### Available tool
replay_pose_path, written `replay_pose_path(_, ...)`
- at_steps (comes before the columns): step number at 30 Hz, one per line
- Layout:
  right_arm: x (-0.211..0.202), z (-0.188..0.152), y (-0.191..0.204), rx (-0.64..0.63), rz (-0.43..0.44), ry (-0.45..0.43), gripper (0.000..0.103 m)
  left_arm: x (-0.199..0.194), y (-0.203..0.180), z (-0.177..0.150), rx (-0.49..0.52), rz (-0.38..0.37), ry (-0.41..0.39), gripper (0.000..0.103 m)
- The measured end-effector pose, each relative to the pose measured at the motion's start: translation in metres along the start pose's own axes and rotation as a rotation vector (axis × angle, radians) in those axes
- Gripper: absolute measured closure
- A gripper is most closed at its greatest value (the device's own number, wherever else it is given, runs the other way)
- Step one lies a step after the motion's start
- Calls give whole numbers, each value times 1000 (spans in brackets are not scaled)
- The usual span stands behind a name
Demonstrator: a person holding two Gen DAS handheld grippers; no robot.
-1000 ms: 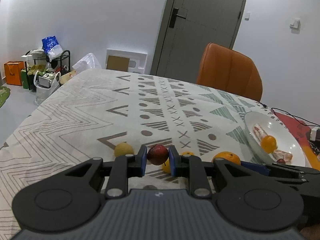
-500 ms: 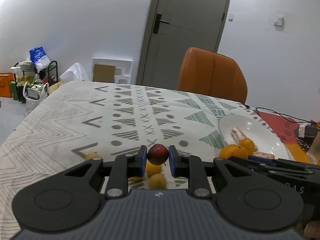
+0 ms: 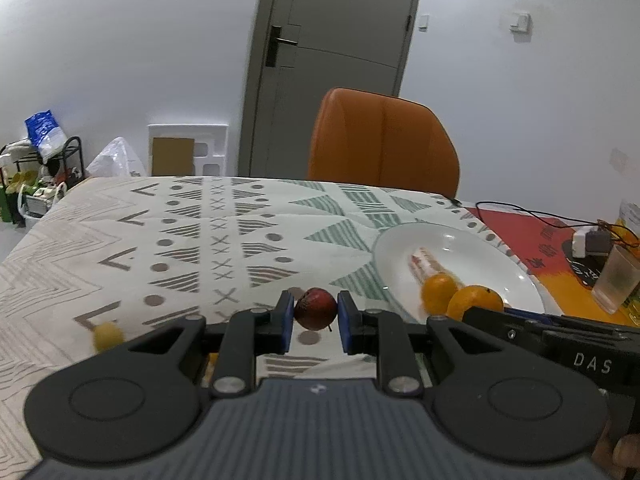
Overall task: Organize fruits
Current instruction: 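Carry the red apple and the large orange over the white bowl with both tools, then lower both fruits into the white bowl and open both tools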
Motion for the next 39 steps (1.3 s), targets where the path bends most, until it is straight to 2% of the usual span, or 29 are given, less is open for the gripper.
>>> replay_pose_path(20, -22, 6, -54, 74, -65, -49, 66, 22, -54, 0, 78, -49, 24, 81)
replay_pose_path(25, -24, 6, -60, 84, -72, -54, 65, 25, -65, 0, 96, -59, 26, 81)
replay_pose_path(27, -24, 6, -61, 90, -75, -52, 62, 26, -68, 1, 102, -62, 27, 81)
replay_pose_path(39, -35, 2, -71, 93, -92, -52, 62, 36, -88, 2, 126, -94, 30, 81)
Point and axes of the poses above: each gripper's, at about its wrist camera, not at the fingertips, and x roughly the way its jaws point, y to its left, z to its top, the point moved 10 cm from there along x, roughly the way its jaws point, and after that the axes turned 3 degrees about -z, right-handed, at the moved point
